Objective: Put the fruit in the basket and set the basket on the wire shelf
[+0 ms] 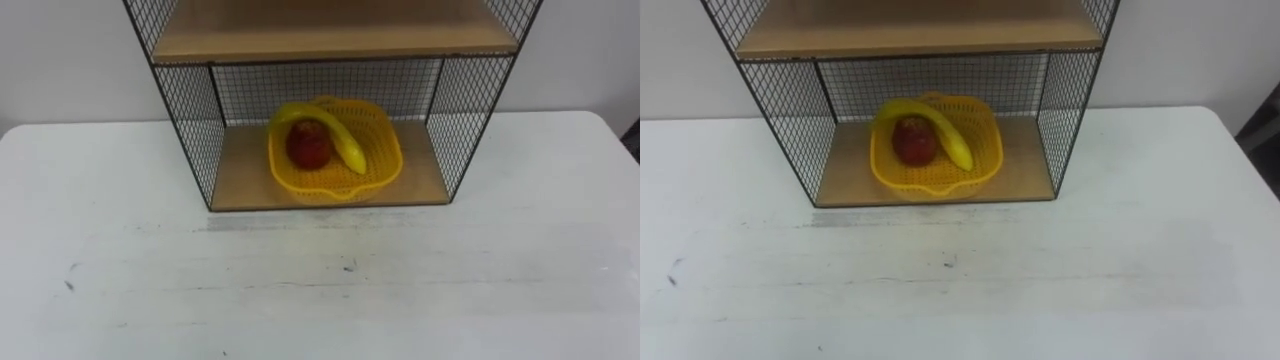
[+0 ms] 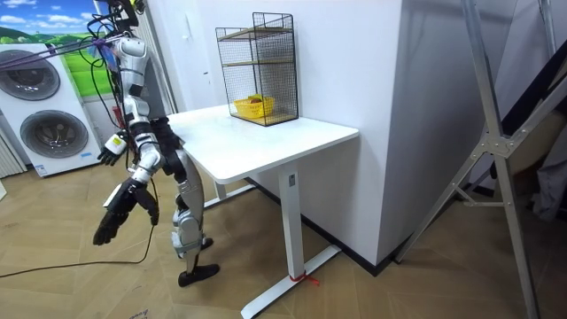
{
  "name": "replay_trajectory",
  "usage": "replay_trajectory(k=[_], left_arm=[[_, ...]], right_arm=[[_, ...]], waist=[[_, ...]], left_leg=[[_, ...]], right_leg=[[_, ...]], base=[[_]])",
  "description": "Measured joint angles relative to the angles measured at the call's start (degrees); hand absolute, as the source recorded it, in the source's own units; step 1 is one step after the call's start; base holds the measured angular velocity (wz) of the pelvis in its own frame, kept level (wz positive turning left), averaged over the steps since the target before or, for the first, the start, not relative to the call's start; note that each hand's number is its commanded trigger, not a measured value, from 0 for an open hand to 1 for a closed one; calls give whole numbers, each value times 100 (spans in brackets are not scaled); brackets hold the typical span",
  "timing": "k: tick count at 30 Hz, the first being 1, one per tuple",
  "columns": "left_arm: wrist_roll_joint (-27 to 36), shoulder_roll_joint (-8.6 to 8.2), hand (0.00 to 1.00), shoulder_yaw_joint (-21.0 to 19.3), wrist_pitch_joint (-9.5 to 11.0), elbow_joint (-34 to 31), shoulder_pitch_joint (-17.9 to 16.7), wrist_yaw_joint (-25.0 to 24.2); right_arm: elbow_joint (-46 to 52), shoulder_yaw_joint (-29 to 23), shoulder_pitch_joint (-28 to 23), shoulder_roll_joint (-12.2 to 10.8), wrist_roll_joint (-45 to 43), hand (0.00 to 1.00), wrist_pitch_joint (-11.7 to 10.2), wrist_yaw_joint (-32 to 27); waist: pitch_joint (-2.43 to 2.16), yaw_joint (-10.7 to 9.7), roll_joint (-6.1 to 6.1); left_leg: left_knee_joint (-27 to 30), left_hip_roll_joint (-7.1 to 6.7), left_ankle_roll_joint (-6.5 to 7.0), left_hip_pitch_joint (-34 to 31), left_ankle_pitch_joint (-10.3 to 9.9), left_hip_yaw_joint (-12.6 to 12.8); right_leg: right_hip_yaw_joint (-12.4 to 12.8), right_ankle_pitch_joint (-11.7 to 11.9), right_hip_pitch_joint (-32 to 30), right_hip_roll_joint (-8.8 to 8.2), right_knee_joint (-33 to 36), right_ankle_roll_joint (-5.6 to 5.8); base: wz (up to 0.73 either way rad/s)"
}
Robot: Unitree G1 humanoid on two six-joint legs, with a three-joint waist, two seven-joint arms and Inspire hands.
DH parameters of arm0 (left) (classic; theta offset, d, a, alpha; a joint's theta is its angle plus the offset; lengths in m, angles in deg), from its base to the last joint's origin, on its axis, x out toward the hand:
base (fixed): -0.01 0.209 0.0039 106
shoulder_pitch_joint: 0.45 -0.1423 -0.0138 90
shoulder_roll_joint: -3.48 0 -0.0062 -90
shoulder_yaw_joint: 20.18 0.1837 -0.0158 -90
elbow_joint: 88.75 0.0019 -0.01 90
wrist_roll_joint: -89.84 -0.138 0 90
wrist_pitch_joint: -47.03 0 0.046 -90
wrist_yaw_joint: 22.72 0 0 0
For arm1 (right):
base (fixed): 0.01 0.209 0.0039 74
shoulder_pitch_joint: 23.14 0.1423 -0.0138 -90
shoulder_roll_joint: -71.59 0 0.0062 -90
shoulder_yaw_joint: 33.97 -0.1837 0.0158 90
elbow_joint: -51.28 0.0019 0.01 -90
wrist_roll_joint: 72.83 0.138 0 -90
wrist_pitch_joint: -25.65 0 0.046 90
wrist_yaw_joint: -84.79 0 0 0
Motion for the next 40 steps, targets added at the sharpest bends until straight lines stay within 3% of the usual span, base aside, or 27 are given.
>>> replay_trajectory(k=[5, 7, 10, 13, 18, 20, 29, 31, 40], left_arm=[[-2481, 2, 0, 973, -645, 799, 196, -1254], [-3772, 11, 0, 1513, -992, 808, 214, -2013], [-5186, 8, 0, 2225, -1340, 790, 363, -2775], [-5759, 8, 0, 2863, -1576, 801, 638, -3305], [-5931, -34, 0, 3297, -1857, 805, 710, -3726], [-5931, -41, 0, 3318, -1902, 795, 737, -3819], [-6166, -64, 0, 3354, -2109, 796, 684, -3928], [-6183, -65, 0, 3337, -2153, 800, 636, -3927], [-6610, -126, 0, 3329, -2273, 882, 590, -3923]], right_arm=[[-594, 345, 332, 41, -1439, 0, 580, 920], [-884, 925, 438, 130, -2348, 0, 866, 1538], [-1149, 1694, 690, 274, -3494, 0, 1239, 2325], [-1232, 2304, 895, 282, -4026, 0, 1462, 2928], [-1367, 2633, 1226, 255, -4290, 0, 1678, 3561], [-1360, 2768, 1229, 249, -4404, 0, 1709, 3723], [-1357, 3203, 1245, 226, -5142, 0, 1924, 4213], [-1364, 3214, 1241, 225, -5188, 0, 1959, 4293], [-1430, 3389, 1253, 183, -5723, 0, 2135, 4383]], waist=[[21, -191, -23], [22, -270, -43], [51, -293, -59], [92, -325, -103], [184, -309, -84], [195, -309, -79], [165, -285, -130], [131, -275, -143], [128, -142, -150]], left_leg=[[-148, -32, -2, 289, 15, -48], [-199, -44, 5, 353, 46, -48], [-232, -43, 15, 421, 56, -8], [-227, -46, 46, 429, 73, -6], [-231, -50, 50, 418, 76, -5], [-238, -49, 50, 413, 80, -5], [-188, -57, 50, 399, 80, -3], [-191, -57, 50, 424, 80, -6], [-229, -48, 36, 614, 66, -43]], right_leg=[[-13, 18, 256, -15, -132, 30], [-26, 37, 307, -27, -162, 34], [3, 61, 367, -18, -202, 39], [-33, 71, 379, 19, -217, 33], [-20, 133, 379, 50, -332, 32], [-21, 133, 369, 50, -336, 31], [-32, 137, 377, 56, -329, 25], [-39, 138, 404, 55, -329, 24], [-24, 123, 607, 48, -333, 32]], base=[[4], [0], [-5], [0], [0], [0], [0], [0], [-1]])
